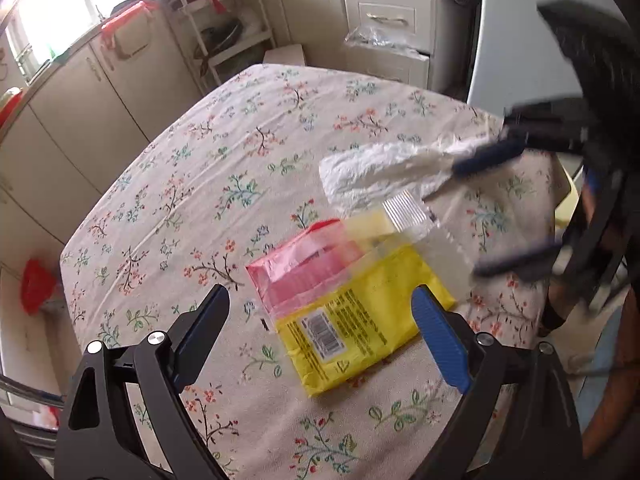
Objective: Collect trash
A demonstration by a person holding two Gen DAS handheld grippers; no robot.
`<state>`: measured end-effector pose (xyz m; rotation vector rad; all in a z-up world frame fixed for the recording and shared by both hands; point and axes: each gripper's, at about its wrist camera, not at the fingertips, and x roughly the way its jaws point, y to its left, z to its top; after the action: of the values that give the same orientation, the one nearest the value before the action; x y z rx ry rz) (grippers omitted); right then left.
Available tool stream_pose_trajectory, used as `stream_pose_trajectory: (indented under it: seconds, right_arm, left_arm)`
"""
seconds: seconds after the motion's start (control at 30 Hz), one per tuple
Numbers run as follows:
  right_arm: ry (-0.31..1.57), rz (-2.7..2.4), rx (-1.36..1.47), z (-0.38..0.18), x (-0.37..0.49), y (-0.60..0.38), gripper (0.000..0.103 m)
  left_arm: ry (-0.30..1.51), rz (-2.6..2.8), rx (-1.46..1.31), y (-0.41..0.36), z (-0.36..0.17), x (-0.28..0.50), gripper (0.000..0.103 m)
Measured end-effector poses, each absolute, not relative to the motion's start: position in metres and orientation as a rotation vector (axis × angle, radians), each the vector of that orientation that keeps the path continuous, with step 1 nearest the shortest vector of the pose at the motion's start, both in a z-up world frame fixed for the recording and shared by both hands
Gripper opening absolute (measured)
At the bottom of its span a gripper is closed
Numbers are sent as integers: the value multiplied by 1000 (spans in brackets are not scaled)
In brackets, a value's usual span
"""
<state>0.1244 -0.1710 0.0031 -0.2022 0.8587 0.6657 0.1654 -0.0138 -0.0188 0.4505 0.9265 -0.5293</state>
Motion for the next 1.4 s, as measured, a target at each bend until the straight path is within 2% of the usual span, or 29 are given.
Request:
stream_pose_trajectory:
  seconds: [0.23, 0.47, 0.67, 0.87, 1.03, 1.2, 1.33, 1.4]
  right_arm:
    - [902, 615, -400, -17, 118, -143, 70]
    - [929, 565, -292, -19, 135, -166, 70]
    - [929, 549, -261, -21, 150, -158, 71]
    - [928, 545, -281, -23, 150, -155, 73]
    - [929, 552, -282, -23, 148, -155, 74]
    - [934, 560, -287, -23, 150, -156, 74]
    - [934, 558, -285, -23, 151, -156, 76]
    - [932, 556, -282, -22, 151, -157, 76]
  left_arm:
    - [913, -662, 503, -33, -27, 178, 89]
    - [1029, -784, 532, -42, -53, 183, 89]
    - [1074, -813, 494, -36, -52, 175, 89]
    - [914, -713, 568, -29, -29, 175, 87]
    - [882, -725, 687, -40, -44, 168, 91]
    - [928, -806, 655, -45, -48, 164, 93]
    - [1083, -807, 465, -37, -56, 174, 93]
    - [1077, -817, 490, -37, -56, 168, 93]
